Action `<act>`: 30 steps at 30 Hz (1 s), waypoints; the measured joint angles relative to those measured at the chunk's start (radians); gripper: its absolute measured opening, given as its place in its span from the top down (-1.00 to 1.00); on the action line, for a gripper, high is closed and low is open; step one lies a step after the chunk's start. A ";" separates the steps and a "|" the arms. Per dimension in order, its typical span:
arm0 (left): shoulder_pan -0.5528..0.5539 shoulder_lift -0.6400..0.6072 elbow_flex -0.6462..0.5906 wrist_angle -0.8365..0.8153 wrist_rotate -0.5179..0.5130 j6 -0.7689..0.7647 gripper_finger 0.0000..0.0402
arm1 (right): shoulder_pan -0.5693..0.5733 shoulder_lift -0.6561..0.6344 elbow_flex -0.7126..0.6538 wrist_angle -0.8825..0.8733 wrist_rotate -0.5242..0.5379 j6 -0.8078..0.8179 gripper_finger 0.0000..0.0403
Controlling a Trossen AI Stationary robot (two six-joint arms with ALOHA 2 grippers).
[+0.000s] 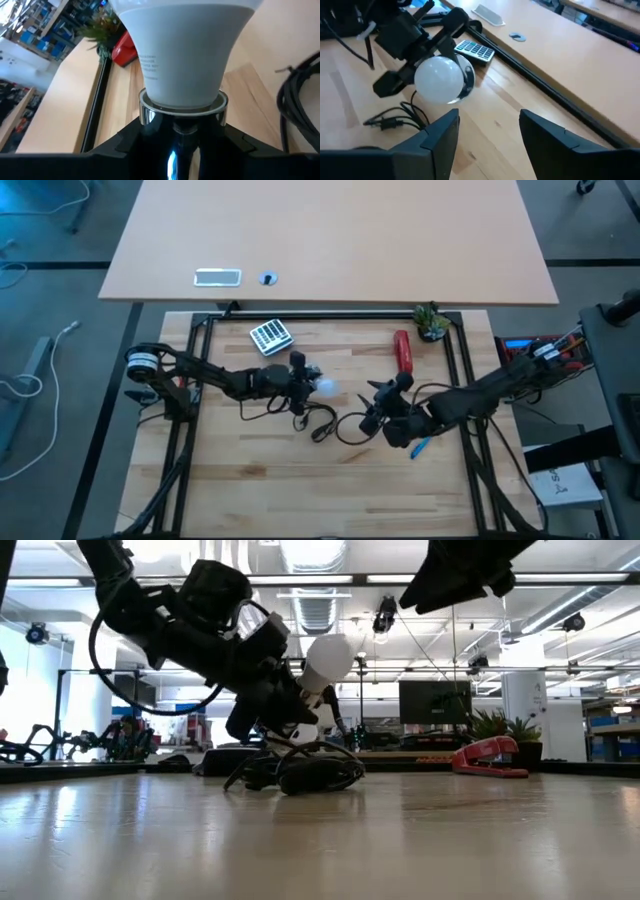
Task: Screw lightbulb
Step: Remove the white lightbulb from the silver lamp
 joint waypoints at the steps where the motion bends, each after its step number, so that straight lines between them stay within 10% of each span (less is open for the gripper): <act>1: -0.008 0.000 -0.006 0.000 -0.020 0.000 0.22 | -0.006 0.007 0.007 0.001 -0.002 0.002 0.01; 7: -0.047 0.001 -0.013 0.023 -0.163 0.025 0.22 | -0.079 0.104 0.094 0.008 -0.153 0.019 -0.11; 30: -0.095 0.001 -0.018 0.026 -0.141 0.039 0.22 | -0.182 0.462 0.462 -0.200 -0.287 -0.121 -0.54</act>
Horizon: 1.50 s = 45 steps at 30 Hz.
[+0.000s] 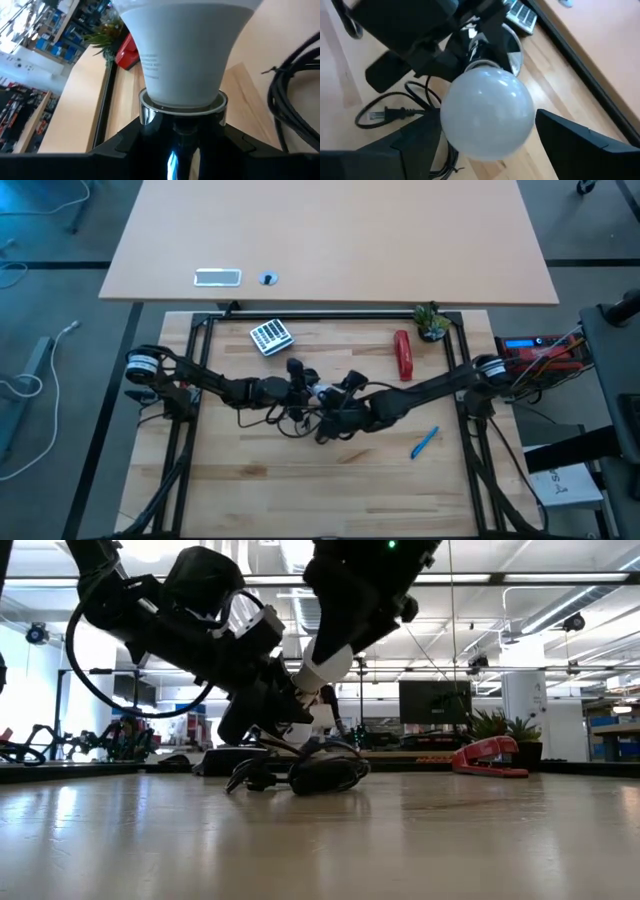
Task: Screw lightbulb
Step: Remove the white lightbulb from the silver lamp
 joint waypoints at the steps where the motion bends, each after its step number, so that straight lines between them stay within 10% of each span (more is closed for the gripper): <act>1: -0.002 0.000 0.000 -0.002 0.015 0.004 0.22 | -0.003 0.008 0.002 0.002 0.000 -0.009 -0.53; 13: -0.010 0.000 0.000 0.009 0.026 0.002 0.22 | -0.013 0.021 0.004 0.058 0.016 -0.104 -0.36; 29: -0.017 0.000 0.001 0.031 0.047 0.007 0.22 | -0.057 0.036 0.002 0.145 -0.037 -0.049 -0.63; 45: -0.016 0.000 -0.003 0.016 0.134 -0.029 0.22 | -0.057 0.041 0.003 0.102 -0.136 -0.105 -0.14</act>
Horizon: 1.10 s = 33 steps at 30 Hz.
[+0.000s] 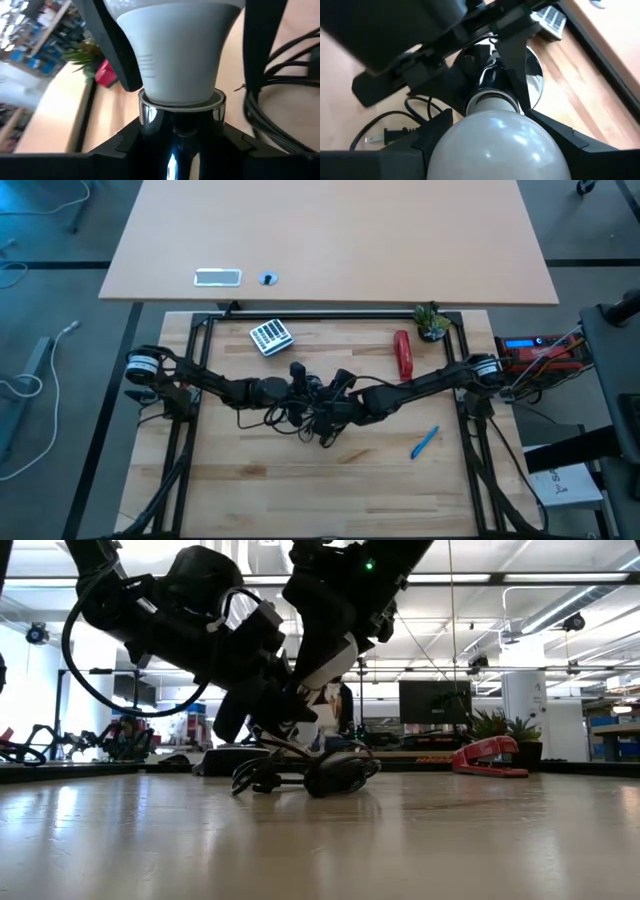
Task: Screw lightbulb
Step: Remove the white lightbulb from the silver lamp
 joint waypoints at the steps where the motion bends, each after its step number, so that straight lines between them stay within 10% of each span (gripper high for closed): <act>1: 0.000 0.000 0.000 -0.002 0.022 -0.005 0.22 | 0.001 0.000 0.000 -0.006 -0.008 -0.007 -0.14; 33: 0.030 -0.020 0.068 -0.168 0.405 -0.091 0.22 | 0.060 -0.002 0.059 -0.088 -0.082 -0.677 -0.14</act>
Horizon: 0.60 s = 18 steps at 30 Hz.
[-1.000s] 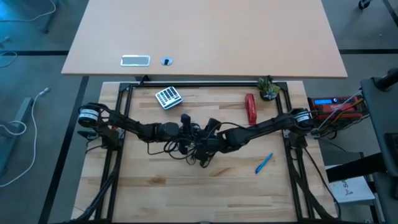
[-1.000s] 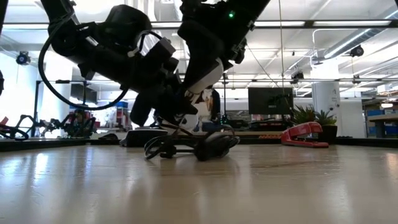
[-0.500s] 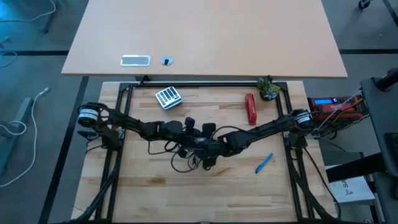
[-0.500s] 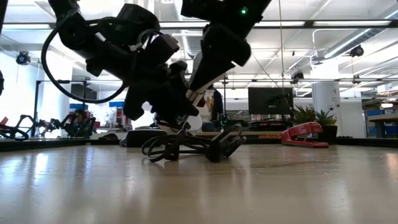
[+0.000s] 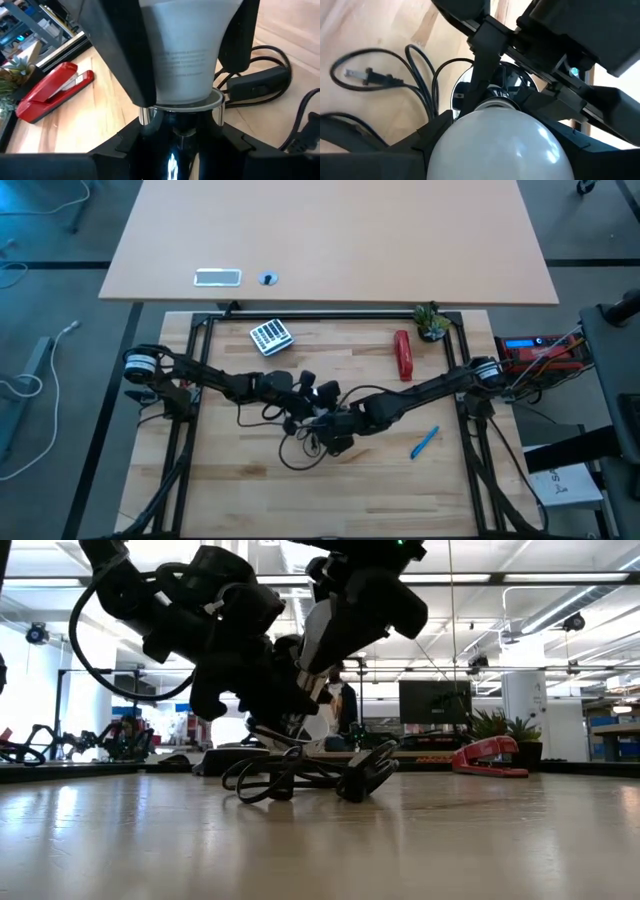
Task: Screw lightbulb
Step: Remove the white lightbulb from the silver lamp
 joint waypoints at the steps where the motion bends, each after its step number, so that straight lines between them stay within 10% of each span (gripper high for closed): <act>1: 0.000 0.000 0.000 -0.002 0.004 -0.006 0.22 | 0.000 0.000 0.000 0.003 -0.008 0.017 -0.14; 5: 0.000 -0.001 -0.001 -0.002 0.004 -0.013 0.22 | 0.004 0.000 0.000 0.004 -0.006 0.090 -0.21; 12: 0.001 -0.004 -0.010 0.022 -0.059 -0.015 0.22 | 0.002 0.000 -0.005 -0.064 0.092 0.303 -0.89; 18: 0.003 -0.004 -0.011 0.028 -0.128 -0.037 0.22 | 0.007 0.000 -0.010 -0.093 0.083 0.508 -0.94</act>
